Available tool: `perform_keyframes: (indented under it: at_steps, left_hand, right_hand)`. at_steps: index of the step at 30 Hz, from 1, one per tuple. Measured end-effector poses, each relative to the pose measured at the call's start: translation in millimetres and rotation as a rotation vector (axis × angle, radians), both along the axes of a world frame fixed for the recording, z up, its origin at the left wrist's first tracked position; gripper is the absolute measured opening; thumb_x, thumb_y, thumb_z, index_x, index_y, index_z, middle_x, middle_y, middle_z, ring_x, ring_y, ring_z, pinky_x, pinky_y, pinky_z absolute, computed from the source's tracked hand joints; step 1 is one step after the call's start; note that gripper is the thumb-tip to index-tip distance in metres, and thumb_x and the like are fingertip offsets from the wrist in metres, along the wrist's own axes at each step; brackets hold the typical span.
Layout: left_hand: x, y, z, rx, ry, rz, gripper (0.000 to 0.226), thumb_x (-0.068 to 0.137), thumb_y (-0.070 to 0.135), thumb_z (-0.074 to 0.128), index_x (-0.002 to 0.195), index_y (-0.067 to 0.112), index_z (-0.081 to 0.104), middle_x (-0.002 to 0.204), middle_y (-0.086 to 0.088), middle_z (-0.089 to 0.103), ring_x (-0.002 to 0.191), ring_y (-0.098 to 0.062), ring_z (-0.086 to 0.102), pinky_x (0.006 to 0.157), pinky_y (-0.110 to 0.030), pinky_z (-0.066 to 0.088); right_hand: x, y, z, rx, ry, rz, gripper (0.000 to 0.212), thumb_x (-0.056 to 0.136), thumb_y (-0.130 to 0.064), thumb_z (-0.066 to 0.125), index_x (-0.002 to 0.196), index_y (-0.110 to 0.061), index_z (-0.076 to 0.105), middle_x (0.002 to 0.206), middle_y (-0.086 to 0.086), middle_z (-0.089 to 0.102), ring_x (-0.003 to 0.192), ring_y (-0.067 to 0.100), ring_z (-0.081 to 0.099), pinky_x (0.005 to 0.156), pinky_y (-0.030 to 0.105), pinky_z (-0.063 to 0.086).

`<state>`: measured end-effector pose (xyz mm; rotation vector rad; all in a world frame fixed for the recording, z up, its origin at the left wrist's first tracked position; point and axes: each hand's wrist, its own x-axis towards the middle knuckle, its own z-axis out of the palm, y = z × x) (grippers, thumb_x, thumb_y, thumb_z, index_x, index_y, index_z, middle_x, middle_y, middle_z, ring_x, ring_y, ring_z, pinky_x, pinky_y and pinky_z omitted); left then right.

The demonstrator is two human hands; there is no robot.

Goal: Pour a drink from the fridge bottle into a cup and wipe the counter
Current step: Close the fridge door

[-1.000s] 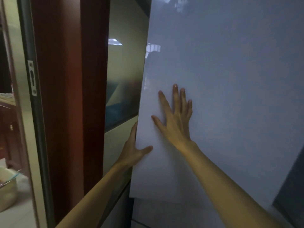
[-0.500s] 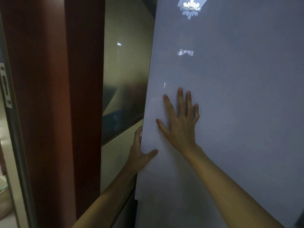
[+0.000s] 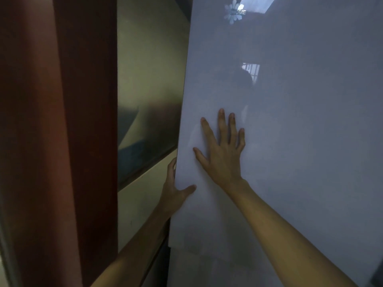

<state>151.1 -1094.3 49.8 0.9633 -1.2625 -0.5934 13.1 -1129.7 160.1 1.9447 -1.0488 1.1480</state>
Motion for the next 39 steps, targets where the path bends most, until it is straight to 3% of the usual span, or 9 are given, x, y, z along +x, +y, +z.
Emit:
perform_keyframes:
  at_steps: [4, 14, 21, 28, 34, 38, 39]
  left_hand:
    - [-1.9, -11.6, -0.9, 0.036, 0.026, 0.001, 0.096, 0.069, 0.039, 0.082, 0.148, 0.042, 0.028, 0.145, 0.015, 0.046, 0.129, -0.009, 0.051, 0.105, -0.054, 0.047]
    - [-3.1, -38.5, -0.9, 0.071, 0.012, 0.015, 0.101, 0.063, 0.045, 0.081, 0.147, 0.043, 0.026, 0.148, 0.010, 0.042, 0.132, -0.012, 0.048, 0.107, -0.054, 0.044]
    - [-4.0, -44.3, -2.2, 0.078, -0.004, 0.025, 0.093, 0.061, 0.050, 0.079, 0.137, 0.055, 0.026, 0.140, 0.025, 0.042, 0.130, -0.004, 0.046, 0.110, -0.050, 0.042]
    - [-3.6, -20.7, 4.2, 0.127, -0.045, 0.037, 0.089, 0.080, 0.031, 0.080, 0.152, 0.035, 0.028, 0.149, 0.009, 0.046, 0.131, -0.011, 0.048, 0.110, -0.049, 0.043]
    - [1.7, 22.3, -9.7, 0.242, -0.259, 0.066, 0.088, 0.086, 0.019, 0.074, 0.155, 0.024, 0.019, 0.150, -0.003, 0.042, 0.129, -0.014, 0.044, 0.104, -0.030, 0.037]
    - [-2.8, 56.6, -60.6, 0.437, -0.472, 0.078, 0.092, 0.085, 0.032, 0.069, 0.156, 0.013, 0.014, 0.156, -0.011, 0.032, 0.141, -0.028, 0.037, 0.115, -0.048, 0.034]
    - [-5.9, 69.3, -75.2, 0.511, -0.529, 0.059, 0.090, 0.087, 0.035, 0.067, 0.156, 0.013, 0.013, 0.156, -0.011, 0.030, 0.141, -0.029, 0.036, 0.116, -0.034, 0.029]
  right_hand:
    - [2.0, -14.1, -0.9, -0.005, 0.011, -0.022, 0.077, 0.092, -0.053, 0.053, 0.157, -0.024, 0.023, 0.165, 0.015, 0.006, 0.152, 0.037, -0.001, 0.118, 0.059, 0.003]
    - [3.2, -43.7, -3.4, -0.060, 0.061, -0.114, 0.080, 0.091, -0.055, 0.054, 0.157, -0.023, 0.023, 0.164, 0.018, 0.011, 0.151, 0.041, 0.004, 0.118, 0.059, 0.001]
    - [3.8, -44.5, -2.6, -0.045, 0.074, -0.124, 0.080, 0.090, -0.057, 0.053, 0.156, -0.022, 0.024, 0.164, 0.019, 0.012, 0.150, 0.043, 0.004, 0.117, 0.061, 0.001]
    - [1.8, -30.3, 1.1, 0.070, 0.131, -0.194, 0.082, 0.093, -0.056, 0.049, 0.158, -0.023, 0.013, 0.165, 0.017, 0.001, 0.151, 0.041, -0.004, 0.118, 0.059, -0.003]
    - [-7.3, 12.3, -45.1, 0.331, 0.245, -0.157, 0.086, 0.090, -0.038, 0.063, 0.158, -0.022, 0.013, 0.165, 0.016, -0.004, 0.152, 0.037, -0.007, 0.119, 0.060, 0.005]
    - [-28.2, 70.3, -113.9, 0.736, 0.146, -0.131, 0.077, 0.099, -0.036, 0.050, 0.158, -0.026, 0.001, 0.166, 0.008, -0.003, 0.153, 0.026, -0.003, 0.121, 0.056, 0.006]
    - [-35.1, 87.4, -134.4, 0.819, 0.098, -0.123, 0.075, 0.100, -0.035, 0.049, 0.158, -0.025, 0.003, 0.166, 0.009, 0.003, 0.152, 0.025, 0.003, 0.121, 0.053, 0.010]
